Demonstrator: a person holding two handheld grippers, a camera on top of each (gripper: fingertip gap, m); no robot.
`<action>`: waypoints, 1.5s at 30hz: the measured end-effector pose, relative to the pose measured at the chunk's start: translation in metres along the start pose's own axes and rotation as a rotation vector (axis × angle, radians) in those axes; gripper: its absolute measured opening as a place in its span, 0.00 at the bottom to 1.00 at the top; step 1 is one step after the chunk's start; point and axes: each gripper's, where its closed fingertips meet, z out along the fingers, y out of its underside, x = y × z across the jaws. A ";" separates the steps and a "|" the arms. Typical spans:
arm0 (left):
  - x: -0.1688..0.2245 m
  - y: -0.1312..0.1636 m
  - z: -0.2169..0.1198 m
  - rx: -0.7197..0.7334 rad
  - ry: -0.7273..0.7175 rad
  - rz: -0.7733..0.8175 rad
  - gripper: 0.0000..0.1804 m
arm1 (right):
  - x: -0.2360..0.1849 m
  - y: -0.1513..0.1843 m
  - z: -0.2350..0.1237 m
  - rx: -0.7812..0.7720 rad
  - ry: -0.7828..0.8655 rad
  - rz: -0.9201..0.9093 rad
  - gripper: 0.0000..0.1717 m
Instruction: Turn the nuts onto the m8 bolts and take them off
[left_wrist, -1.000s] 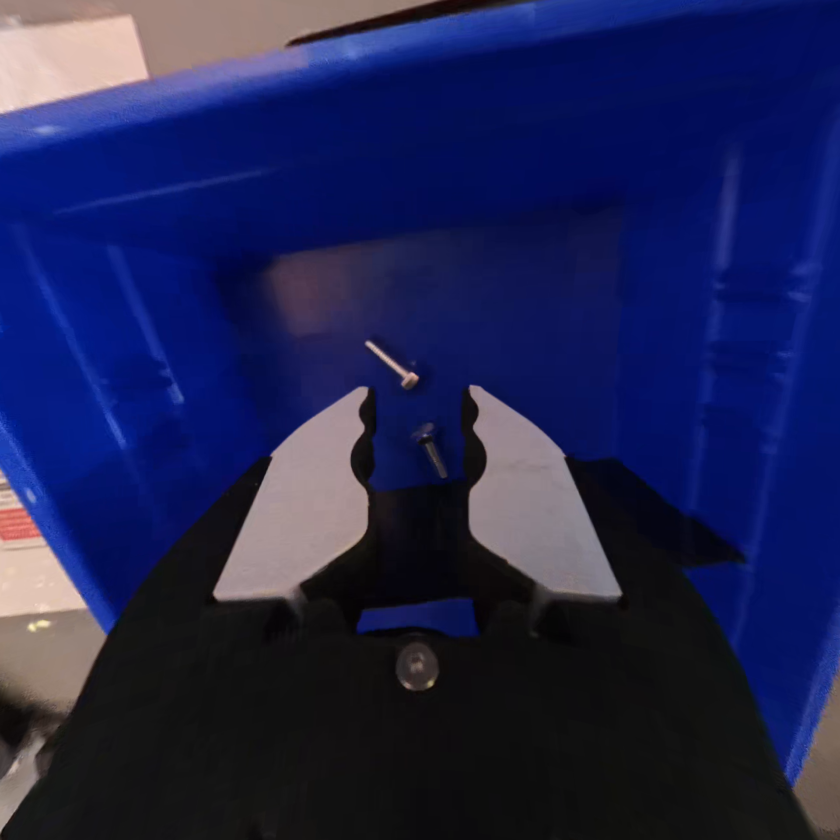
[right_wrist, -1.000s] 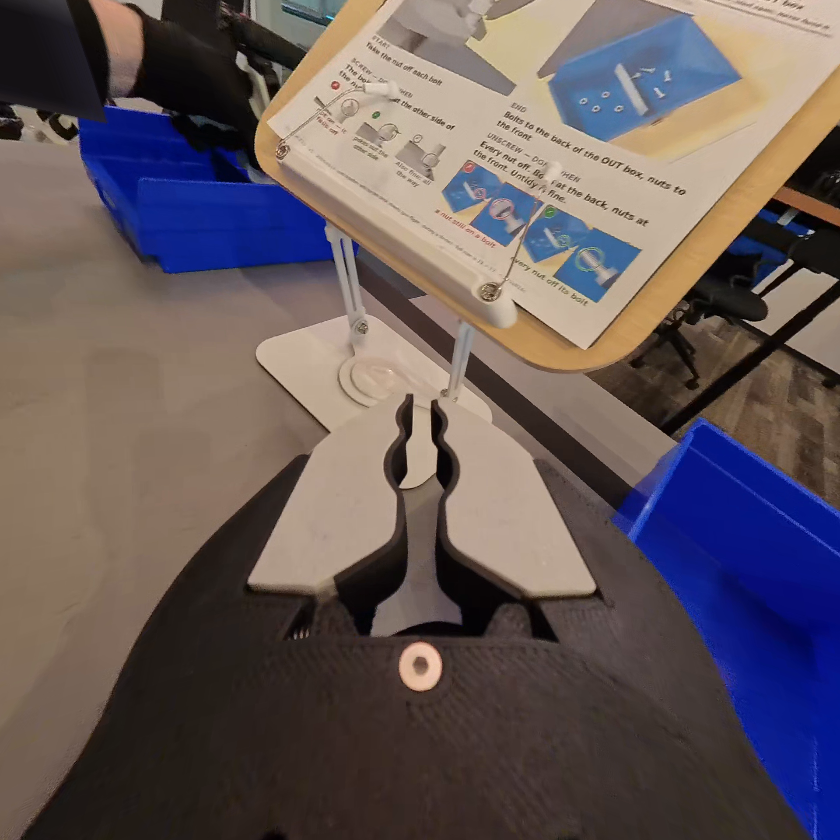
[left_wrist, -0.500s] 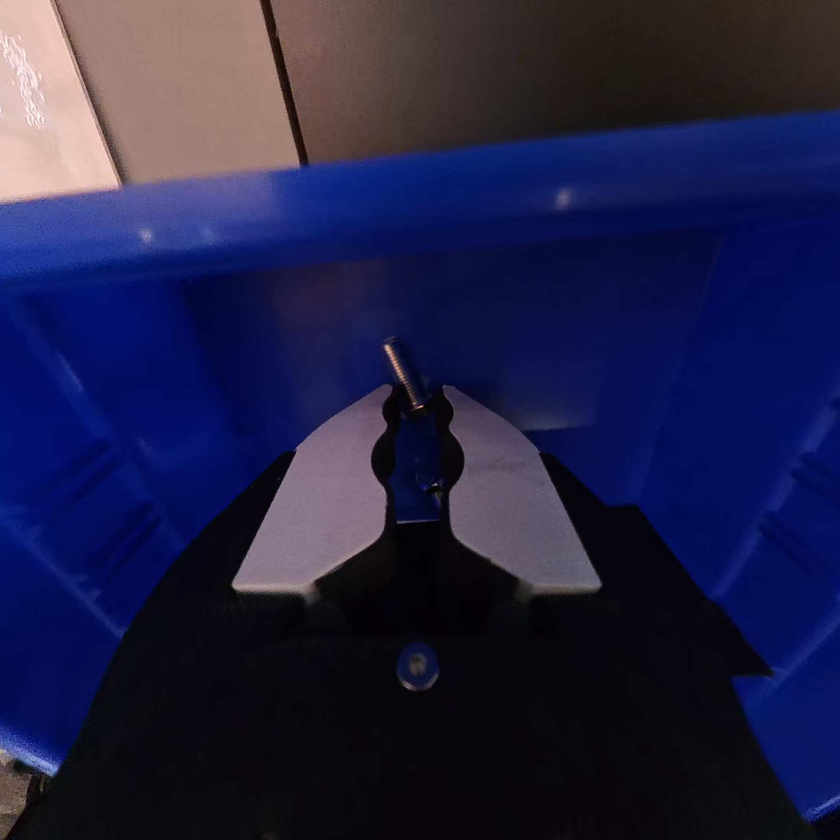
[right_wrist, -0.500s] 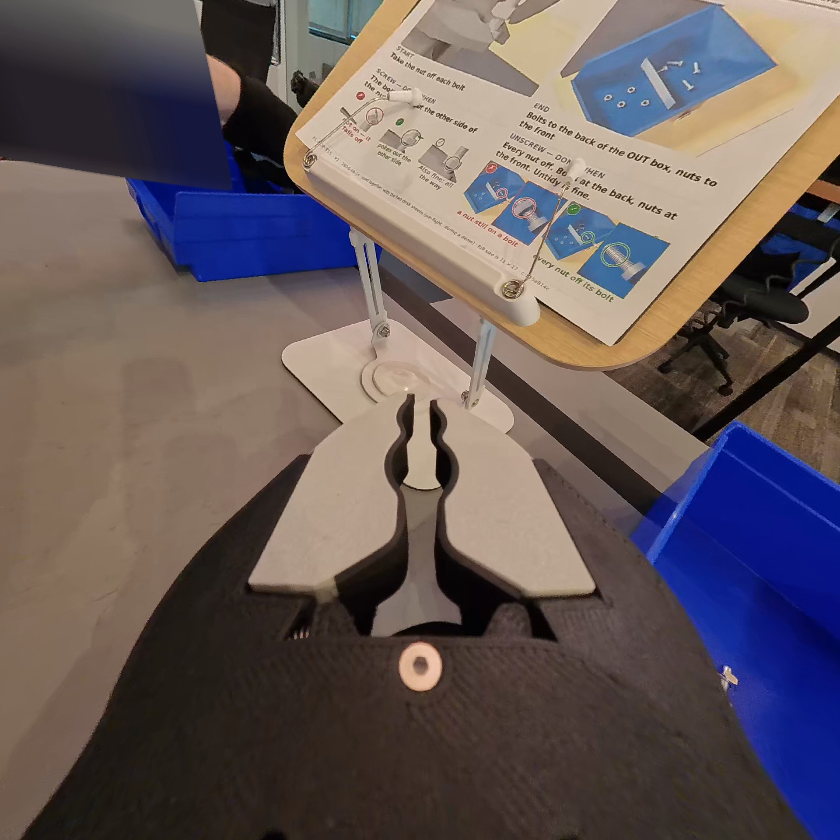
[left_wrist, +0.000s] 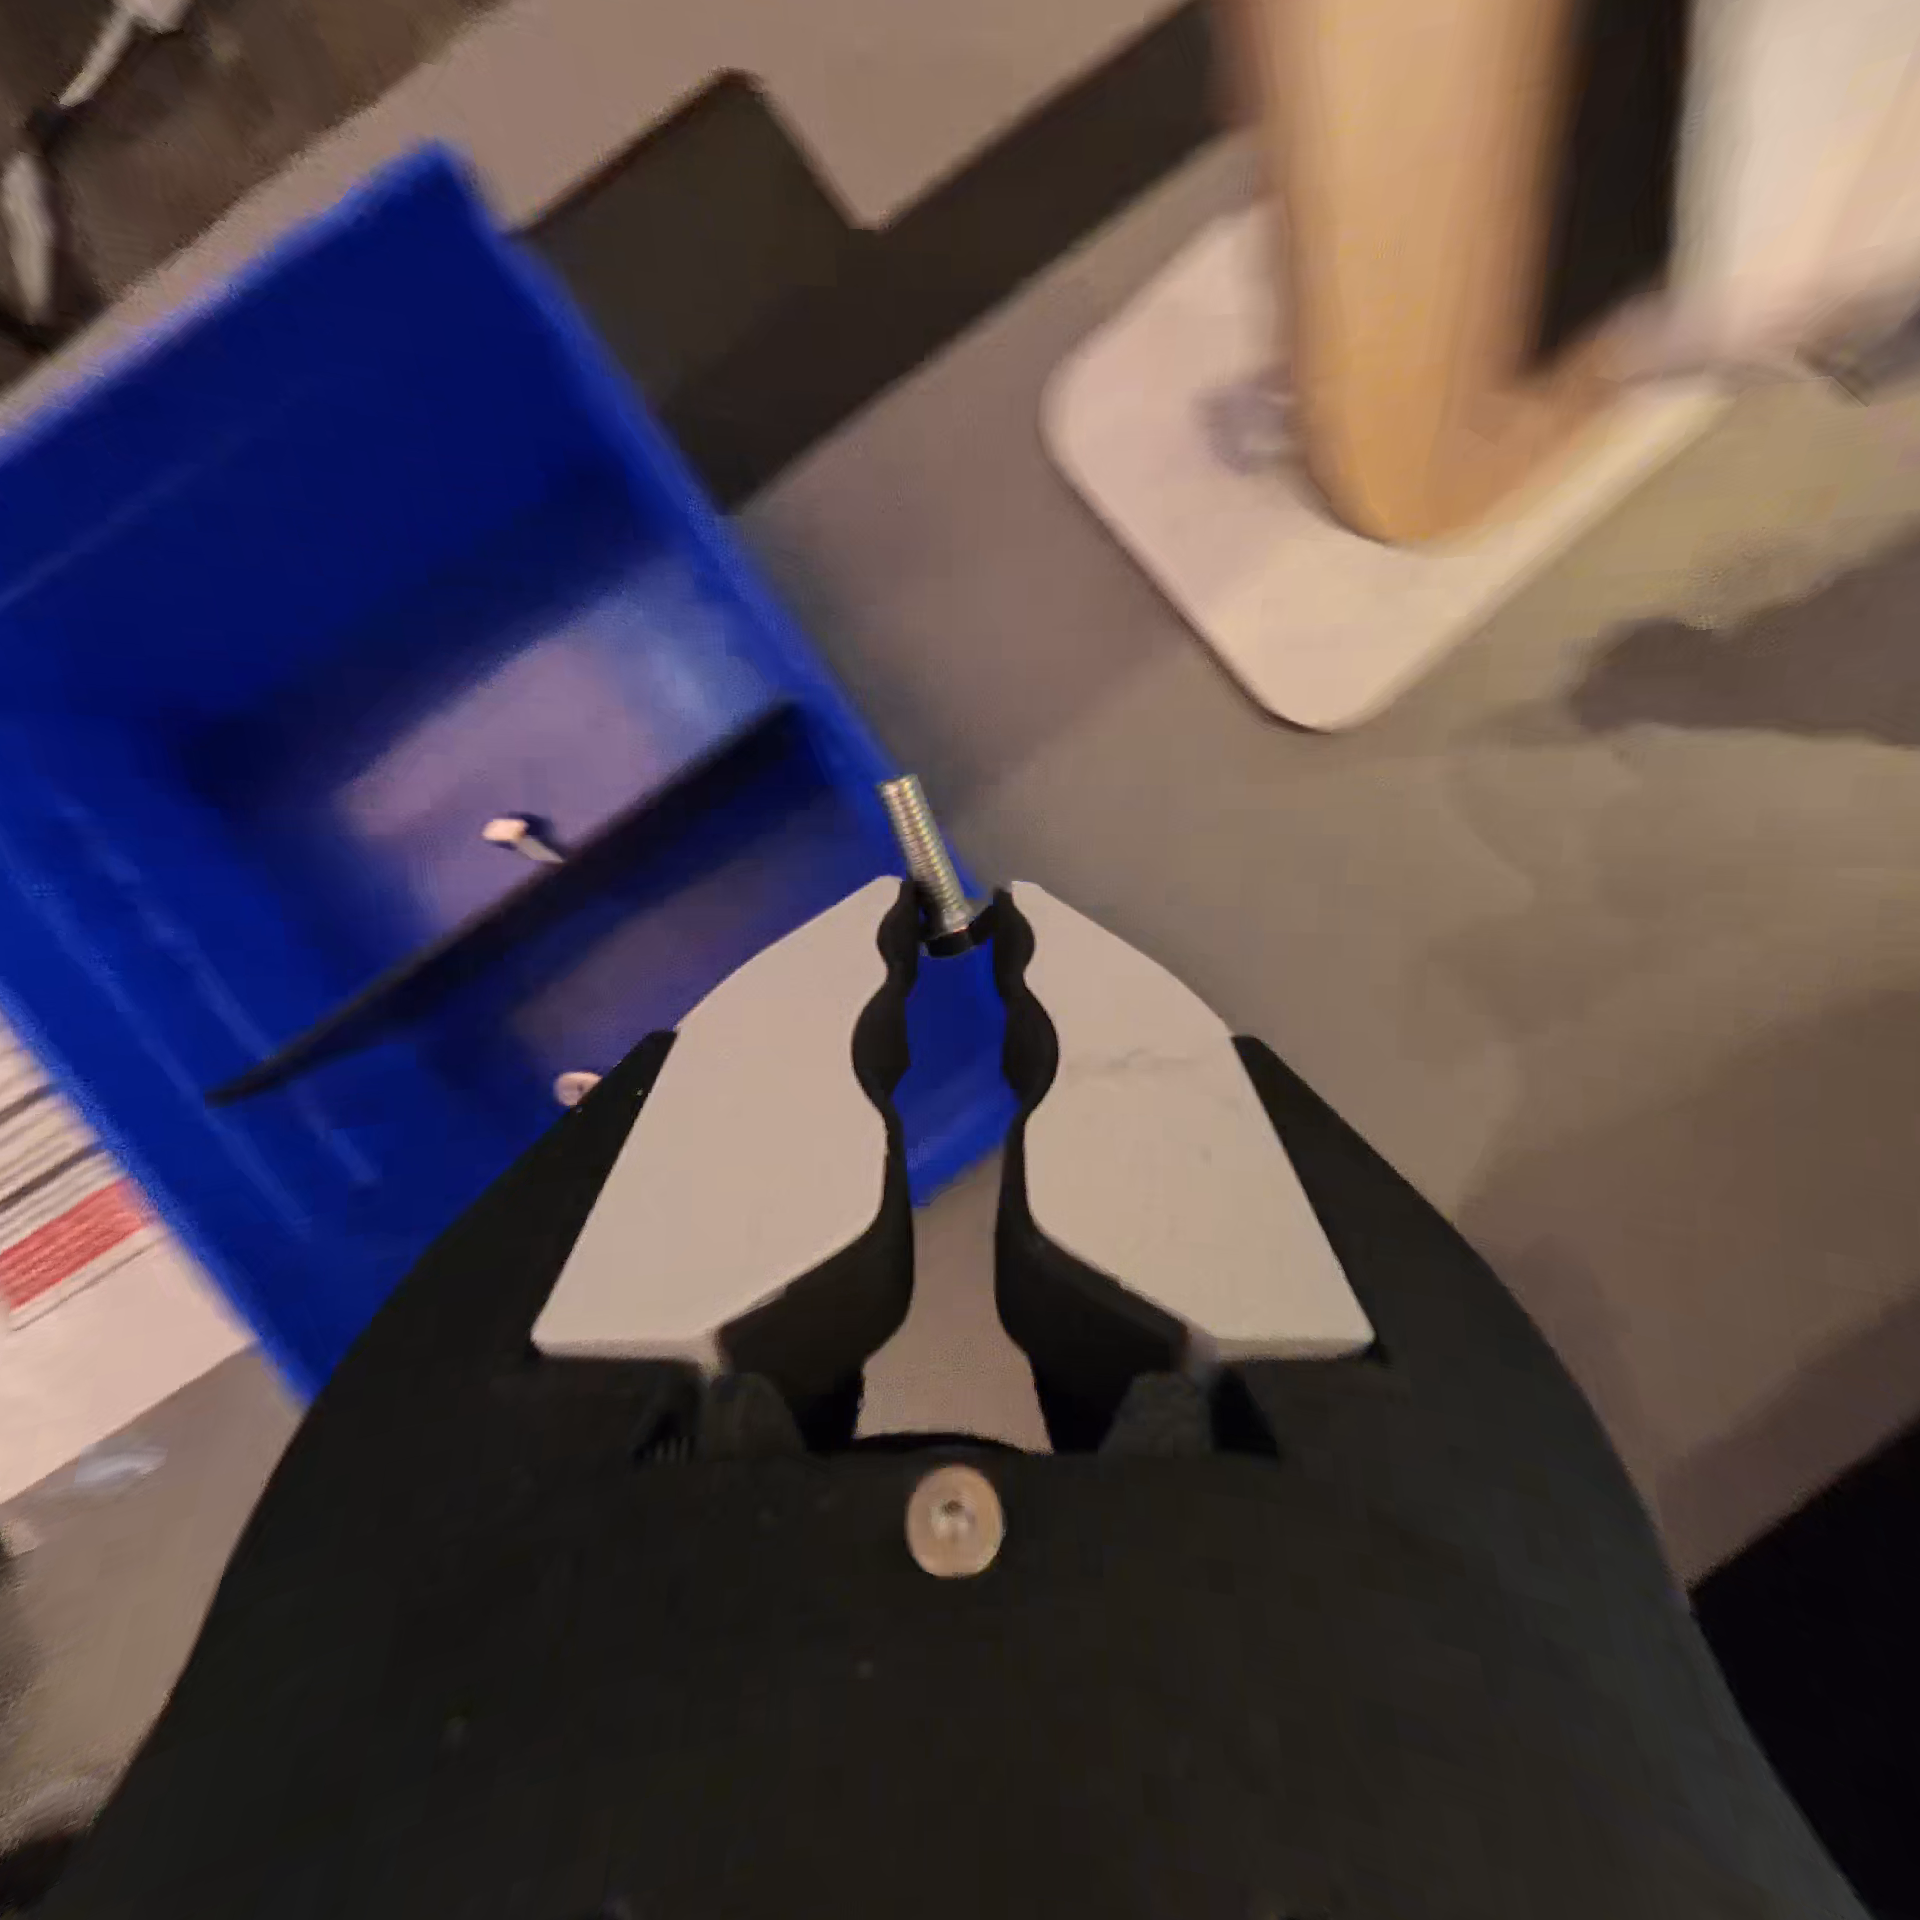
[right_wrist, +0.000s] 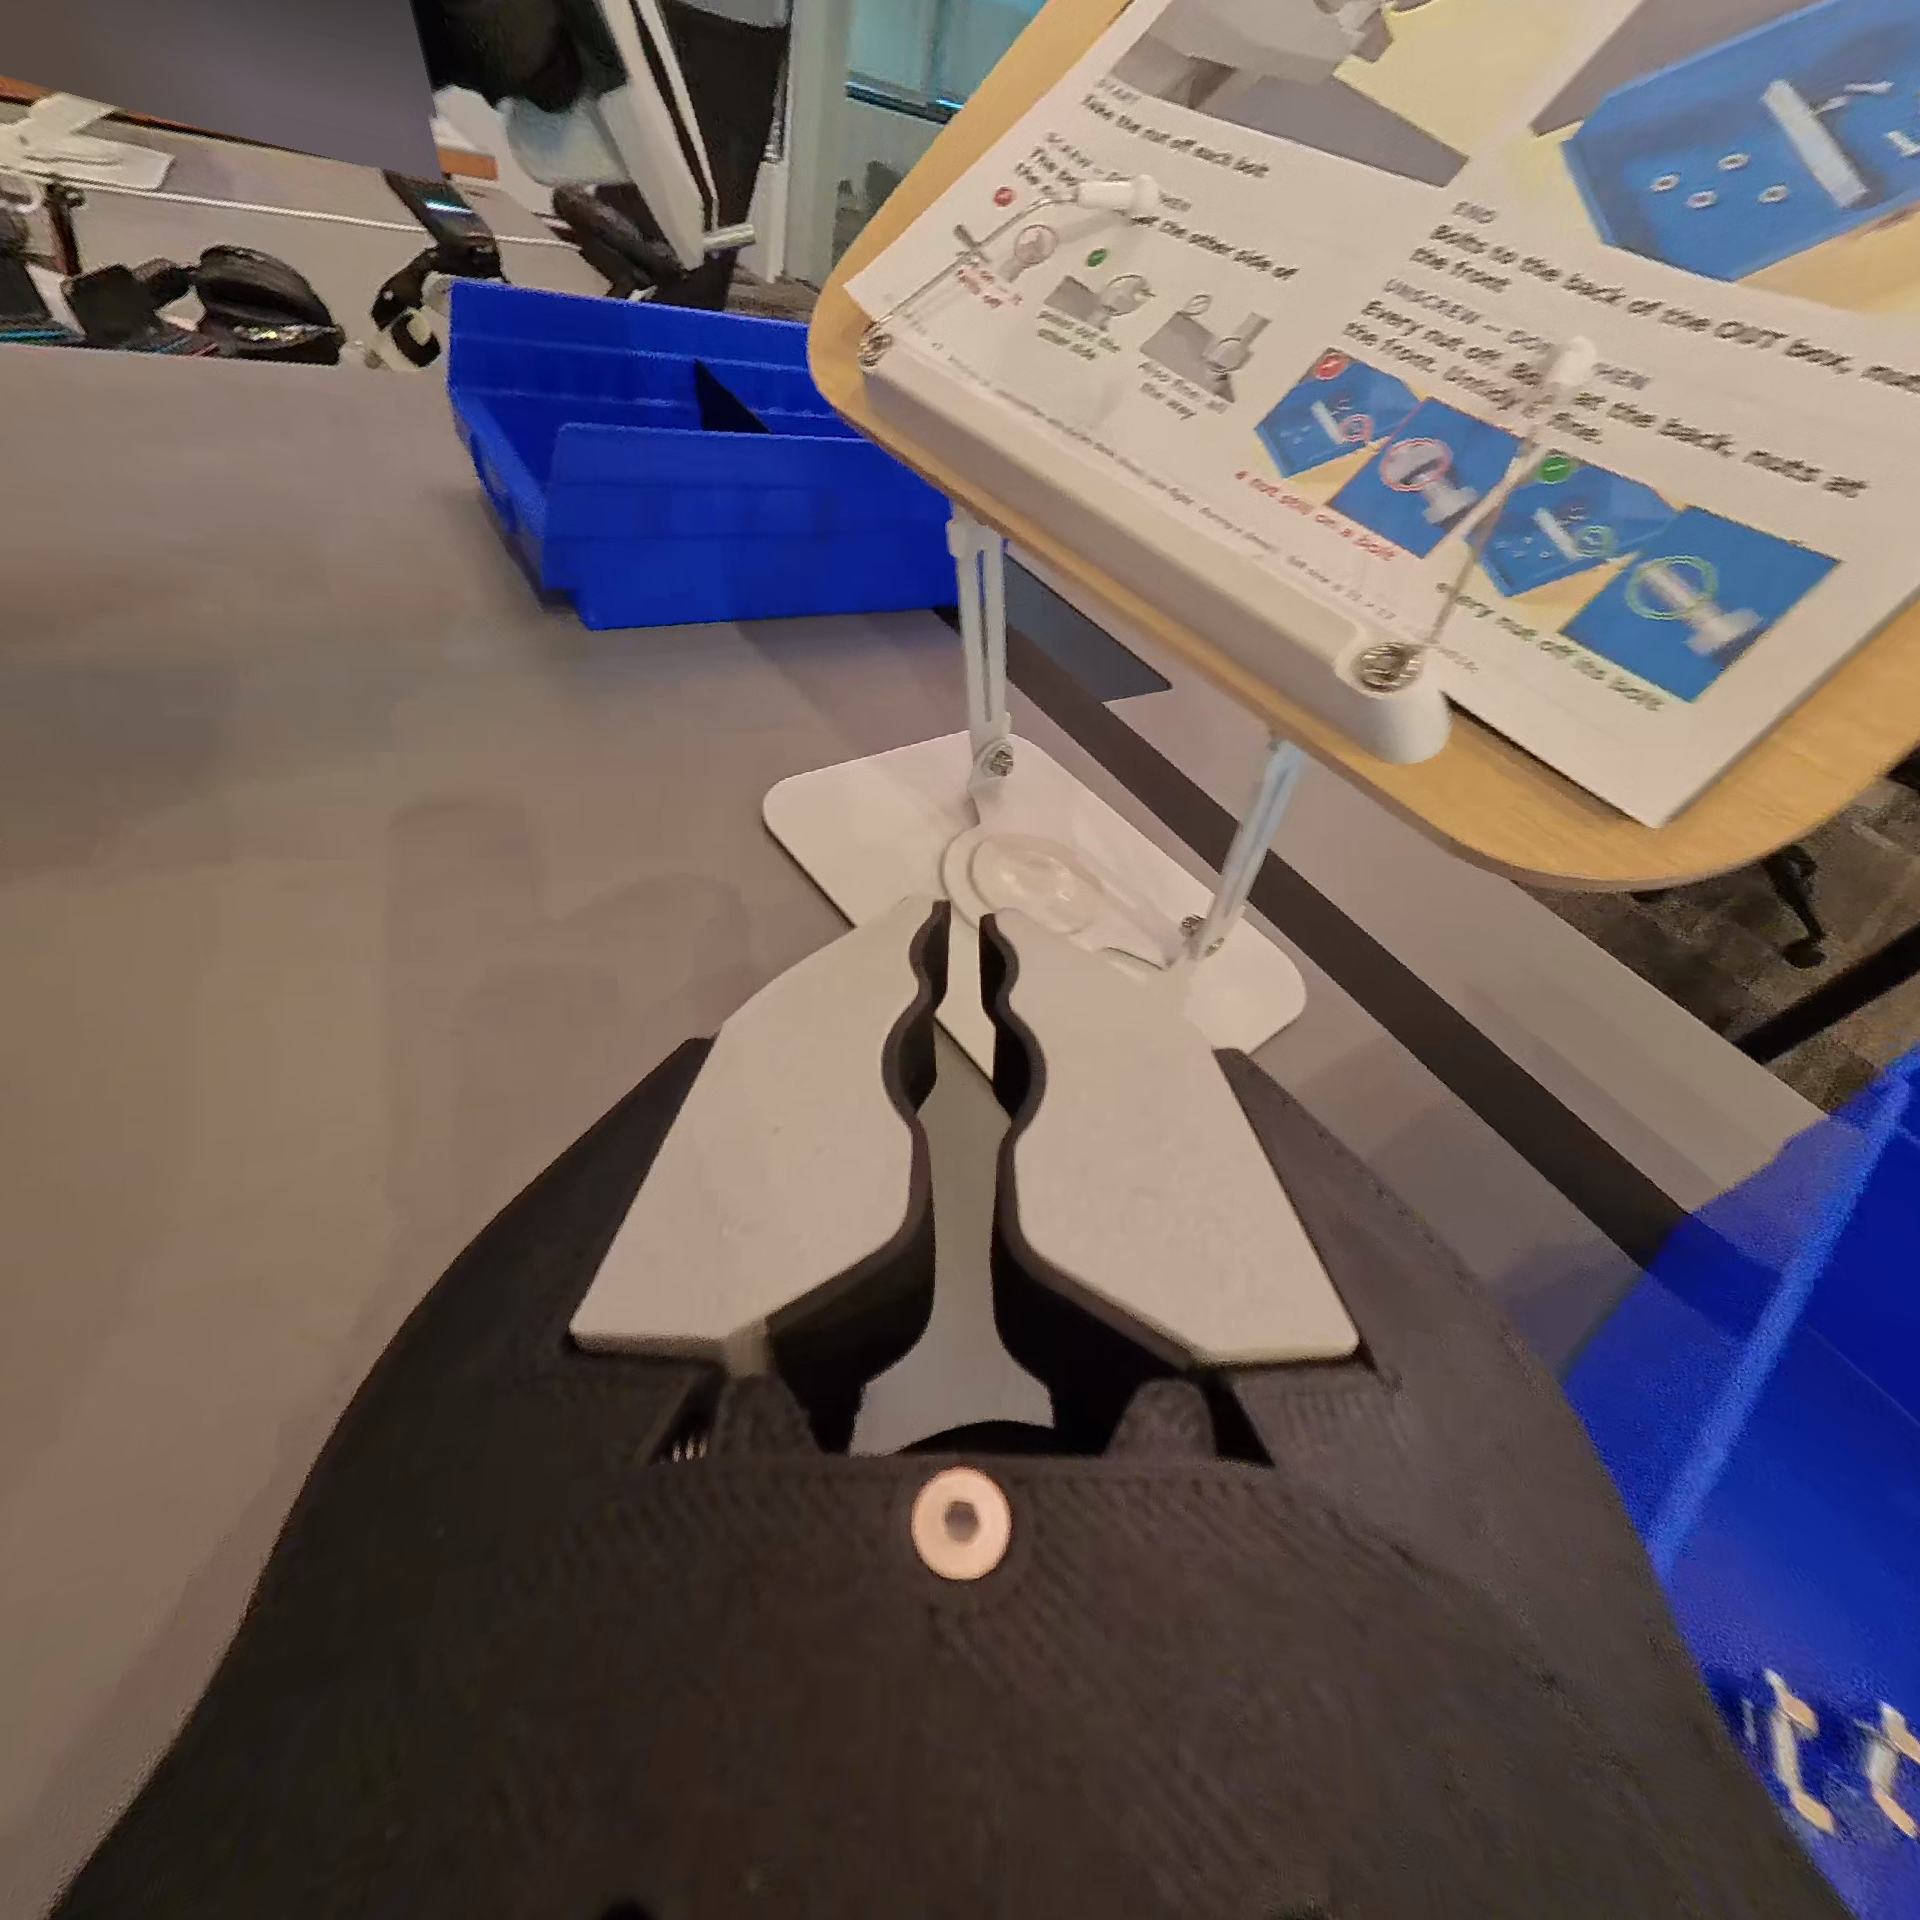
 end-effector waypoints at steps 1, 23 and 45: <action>0.028 0.009 -0.002 0.001 0.027 0.043 0.07 | -0.005 0.001 0.003 -0.002 -0.013 -0.006 0.03; 0.218 0.107 0.130 -0.260 0.260 0.388 0.13 | -0.035 0.037 0.028 -0.083 -0.119 -0.027 0.02; -0.069 0.097 0.047 -0.300 -0.218 0.463 0.09 | -0.035 0.045 0.030 -0.090 -0.136 -0.006 0.01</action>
